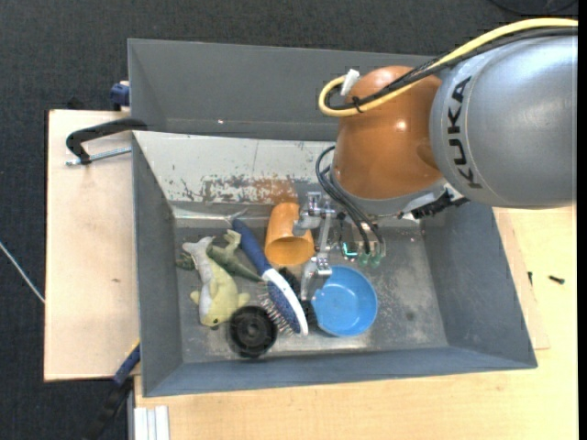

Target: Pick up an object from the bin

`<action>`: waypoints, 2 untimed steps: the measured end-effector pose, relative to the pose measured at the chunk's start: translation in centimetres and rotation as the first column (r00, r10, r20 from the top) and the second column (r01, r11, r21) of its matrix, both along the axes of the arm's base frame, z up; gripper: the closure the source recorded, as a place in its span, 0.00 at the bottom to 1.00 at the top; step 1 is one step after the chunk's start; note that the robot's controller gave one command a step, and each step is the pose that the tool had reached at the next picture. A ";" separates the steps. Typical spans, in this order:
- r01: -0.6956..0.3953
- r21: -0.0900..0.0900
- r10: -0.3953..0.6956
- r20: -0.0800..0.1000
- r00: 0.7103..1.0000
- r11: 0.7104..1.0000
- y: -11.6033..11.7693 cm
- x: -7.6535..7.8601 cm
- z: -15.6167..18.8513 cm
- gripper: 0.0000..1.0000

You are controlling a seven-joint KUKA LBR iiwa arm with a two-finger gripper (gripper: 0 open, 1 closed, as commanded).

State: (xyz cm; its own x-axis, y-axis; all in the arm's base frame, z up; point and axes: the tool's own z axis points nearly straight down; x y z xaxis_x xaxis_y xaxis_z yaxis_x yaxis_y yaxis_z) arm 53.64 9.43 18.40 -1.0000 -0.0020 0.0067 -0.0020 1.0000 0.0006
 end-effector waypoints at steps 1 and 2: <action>-0.114 0.003 0.114 0.029 0.993 0.993 -0.5 1.5 -4.7 0.00; 0.103 0.009 -0.103 0.018 0.994 0.995 1.1 2.0 -5.6 0.00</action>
Offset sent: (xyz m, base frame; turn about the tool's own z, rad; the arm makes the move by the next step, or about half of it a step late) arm 0.0169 -0.0138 -0.1140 -0.1904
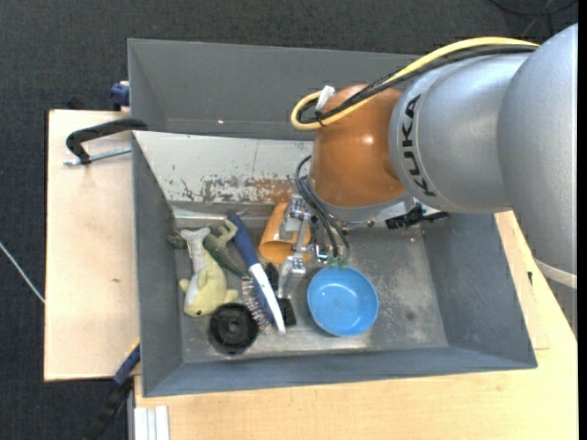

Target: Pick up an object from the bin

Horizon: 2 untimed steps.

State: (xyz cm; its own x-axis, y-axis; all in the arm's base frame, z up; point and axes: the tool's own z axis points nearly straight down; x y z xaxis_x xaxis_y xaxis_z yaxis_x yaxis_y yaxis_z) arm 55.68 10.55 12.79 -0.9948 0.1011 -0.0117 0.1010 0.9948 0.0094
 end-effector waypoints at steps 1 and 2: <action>0.018 0.001 -0.018 0.003 1.000 1.000 0.1 0.1 0.1 0.00; 0.073 0.002 -0.073 0.000 0.997 0.997 0.2 0.0 -0.3 0.00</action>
Offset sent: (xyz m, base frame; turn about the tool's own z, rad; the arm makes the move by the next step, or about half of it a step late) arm -0.0046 -0.0103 -0.0579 0.0932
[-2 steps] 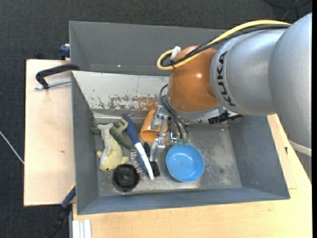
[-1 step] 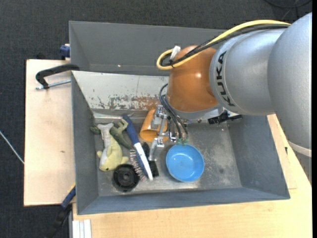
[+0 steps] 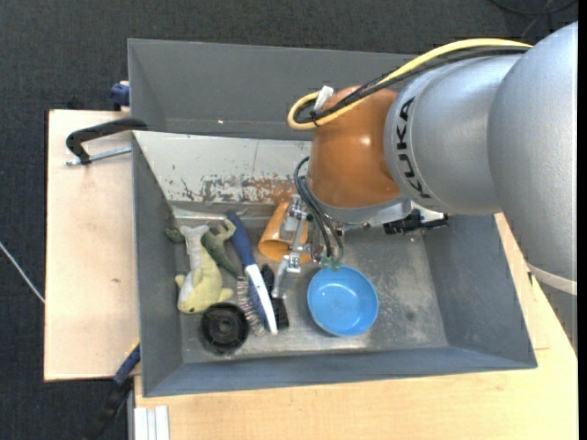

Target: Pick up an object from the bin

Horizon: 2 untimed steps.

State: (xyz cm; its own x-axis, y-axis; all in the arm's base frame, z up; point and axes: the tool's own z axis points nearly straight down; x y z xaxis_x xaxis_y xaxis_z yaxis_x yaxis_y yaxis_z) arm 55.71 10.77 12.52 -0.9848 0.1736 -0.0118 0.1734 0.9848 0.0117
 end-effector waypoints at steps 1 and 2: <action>0.005 0.001 -0.005 0.018 1.000 1.000 -0.1 0.4 0.2 1.00; -0.033 -0.006 0.033 0.003 0.999 0.999 0.6 1.2 20.0 1.00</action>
Offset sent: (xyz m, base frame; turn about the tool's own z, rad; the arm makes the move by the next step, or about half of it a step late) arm 0.0000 0.0000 0.0000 0.0000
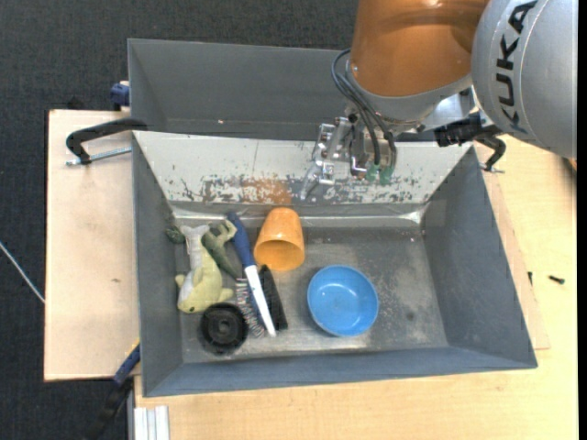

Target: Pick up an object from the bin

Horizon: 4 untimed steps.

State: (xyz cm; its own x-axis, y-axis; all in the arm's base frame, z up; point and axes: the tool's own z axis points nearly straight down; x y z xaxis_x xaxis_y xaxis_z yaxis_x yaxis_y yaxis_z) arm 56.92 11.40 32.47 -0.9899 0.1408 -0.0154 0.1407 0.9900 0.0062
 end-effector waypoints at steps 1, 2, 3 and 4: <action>-0.119 -0.002 0.119 -0.022 0.993 0.993 6.2 -0.9 -11.9 1.00; -0.115 -0.003 0.115 -0.013 0.993 0.993 6.0 -0.7 -11.4 0.00; -0.017 0.003 0.017 0.002 1.000 1.000 5.3 -3.6 -22.5 0.00; -0.017 0.007 0.017 0.002 1.000 1.000 5.5 -3.6 -22.5 1.00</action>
Offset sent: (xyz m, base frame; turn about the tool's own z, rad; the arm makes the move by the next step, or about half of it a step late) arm -0.0073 0.0591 -0.1153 -0.1133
